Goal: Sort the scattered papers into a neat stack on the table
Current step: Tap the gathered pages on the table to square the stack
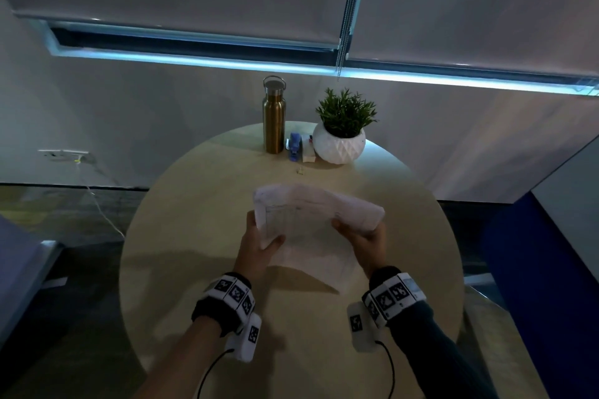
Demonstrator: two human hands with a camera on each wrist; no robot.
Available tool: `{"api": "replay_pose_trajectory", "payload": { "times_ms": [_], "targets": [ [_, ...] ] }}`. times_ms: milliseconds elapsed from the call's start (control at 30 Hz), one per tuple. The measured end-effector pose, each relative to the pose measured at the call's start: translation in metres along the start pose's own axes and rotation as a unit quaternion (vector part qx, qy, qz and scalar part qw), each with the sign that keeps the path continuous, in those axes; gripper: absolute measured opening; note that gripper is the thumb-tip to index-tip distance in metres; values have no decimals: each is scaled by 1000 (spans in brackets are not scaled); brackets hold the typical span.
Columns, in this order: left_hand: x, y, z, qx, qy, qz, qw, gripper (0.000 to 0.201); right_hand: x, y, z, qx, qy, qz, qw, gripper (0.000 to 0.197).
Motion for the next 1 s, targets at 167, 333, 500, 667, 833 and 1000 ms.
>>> {"api": "replay_pose_trajectory", "payload": {
  "times_ms": [167, 333, 500, 667, 833, 1000],
  "targets": [
    [15, 13, 34, -20, 65, 20, 997, 32, -4, 20, -3, -78, -27, -120, 989, 11],
    [45, 17, 58, 290, 127, -67, 946, 32, 16, 24, -31, -232, -114, -179, 949, 70],
    [58, -10, 62, 303, 194, -108, 927, 38, 39, 5, -54, -280, -190, -100, 936, 33],
    [66, 24, 44, 230, 103, -112, 961, 41, 39, 51, -56, -85, -164, -54, 981, 55],
    [48, 37, 11, 171, 49, -106, 978, 32, 23, 51, -43, 64, -110, 2, 992, 24],
    [36, 34, 0, 150, 25, -101, 983, 43, 28, 37, -49, -23, -89, -21, 996, 42]
  ]
}}
Point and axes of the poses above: each hand's wrist, its own x-axis away from the middle knuckle, its own y-axis out of the back of the hand, z = x × y, the point moved 2 cm from there along -x, towards the middle knuckle, and after that the axes turned 14 degrees about z, right-handed, at the moved point
